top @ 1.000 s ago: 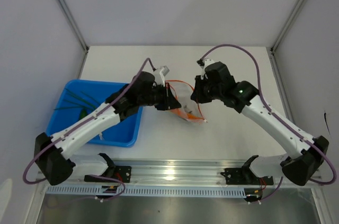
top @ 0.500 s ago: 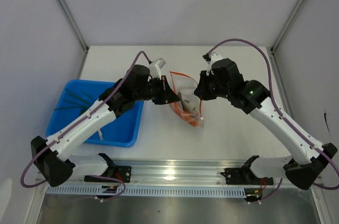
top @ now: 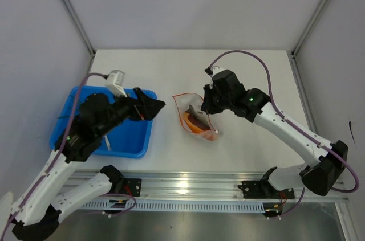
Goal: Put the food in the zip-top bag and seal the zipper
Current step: Adjust the zipper food storage bag at the center of the board, then pick up the fake vegetable from the bin.
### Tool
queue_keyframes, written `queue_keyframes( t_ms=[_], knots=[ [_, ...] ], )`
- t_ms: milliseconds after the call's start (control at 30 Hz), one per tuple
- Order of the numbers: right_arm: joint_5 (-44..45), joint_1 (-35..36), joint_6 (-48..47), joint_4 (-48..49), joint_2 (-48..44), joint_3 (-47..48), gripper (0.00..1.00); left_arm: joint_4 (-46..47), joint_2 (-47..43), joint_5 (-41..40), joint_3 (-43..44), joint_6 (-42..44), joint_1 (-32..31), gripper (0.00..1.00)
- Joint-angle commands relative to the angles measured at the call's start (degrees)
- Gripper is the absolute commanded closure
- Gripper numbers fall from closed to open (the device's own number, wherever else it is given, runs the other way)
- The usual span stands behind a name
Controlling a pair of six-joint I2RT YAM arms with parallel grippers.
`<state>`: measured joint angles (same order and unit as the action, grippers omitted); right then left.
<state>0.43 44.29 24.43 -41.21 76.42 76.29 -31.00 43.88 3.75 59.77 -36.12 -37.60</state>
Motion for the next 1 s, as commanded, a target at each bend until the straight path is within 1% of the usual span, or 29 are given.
queue_keyframes(
  t_ms=[0,67,100,167,200,267,300,333,367,400,433,500,567,600,700,833,967],
  knots=[
    [-1.9,-0.2,-1.9,5.0,1.8,1.2,1.0,-14.6,1.2,-17.2,3.9,0.2,5.9,0.0],
    [-3.6,-0.7,-2.3,5.4,3.6,1.8,1.0,-17.2,4.2,-14.6,4.0,0.3,11.0,0.0],
    [-4.0,-0.8,-2.6,5.4,4.3,1.9,1.0,-17.9,5.0,-14.2,3.8,0.5,15.3,0.0],
    [-5.3,-1.0,-3.1,5.4,5.7,2.4,1.0,-19.0,6.6,-14.5,1.5,0.5,18.7,0.0],
    [-5.6,-1.2,-3.5,5.4,5.9,2.5,1.0,-19.0,6.9,-15.1,0.4,0.6,21.9,0.01],
    [-6.9,-2.0,-3.8,5.4,6.6,2.4,1.0,-18.7,8.2,-15.7,-0.6,0.7,24.8,0.0],
    [-7.4,-2.2,-3.9,5.4,6.8,2.2,1.0,-18.2,8.9,-15.6,-2.5,1.4,28.0,0.01],
    [-7.9,-2.5,-4.2,5.5,7.1,2.0,1.0,-17.4,9.4,-14.8,-3.2,2.2,29.7,0.01],
    [-8.4,-2.7,-4.2,5.5,7.3,1.9,1.0,-15.5,9.9,-13.9,-4.2,2.9,31.5,0.01],
    [-9.4,-2.9,-4.3,5.4,8.0,1.9,1.0,-14.9,11.0,-13.2,-5.7,3.8,35.0,0.01],
    [-9.9,-3.0,-4.3,5.2,8.4,1.8,1.0,-14.5,11.7,-11.0,-6.9,4.0,37.0,0.0],
    [-11.7,-2.9,-4.1,5.4,9.1,1.6,1.0,-12.9,13.5,-7.8,-9.0,5.4,43.1,0.0],
    [-12.1,-3.0,-3.7,6.1,9.3,1.1,1.0,-11.8,14.9,-5.7,-9.4,6.8,46.0,0.01],
    [-12.3,-3.0,-3.6,6.5,9.5,0.9,1.0,-11.5,15.8,-5.1,-10.3,8.0,48.6,0.0],
    [-13.8,-3.6,-3.2,7.5,11.2,0.4,1.0,-11.1,19.7,-4.5,-11.7,9.8,51.7,0.0],
    [-15.3,-4.2,-3.1,8.9,12.5,-0.3,1.0,-10.6,21.7,-4.7,-12.6,10.6,53.9,0.01],
    [-18.5,-5.4,-3.0,10.7,13.6,-0.8,1.0,-10.3,24.5,-6.5,-11.5,11.0,55.4,0.0]
  ],
)
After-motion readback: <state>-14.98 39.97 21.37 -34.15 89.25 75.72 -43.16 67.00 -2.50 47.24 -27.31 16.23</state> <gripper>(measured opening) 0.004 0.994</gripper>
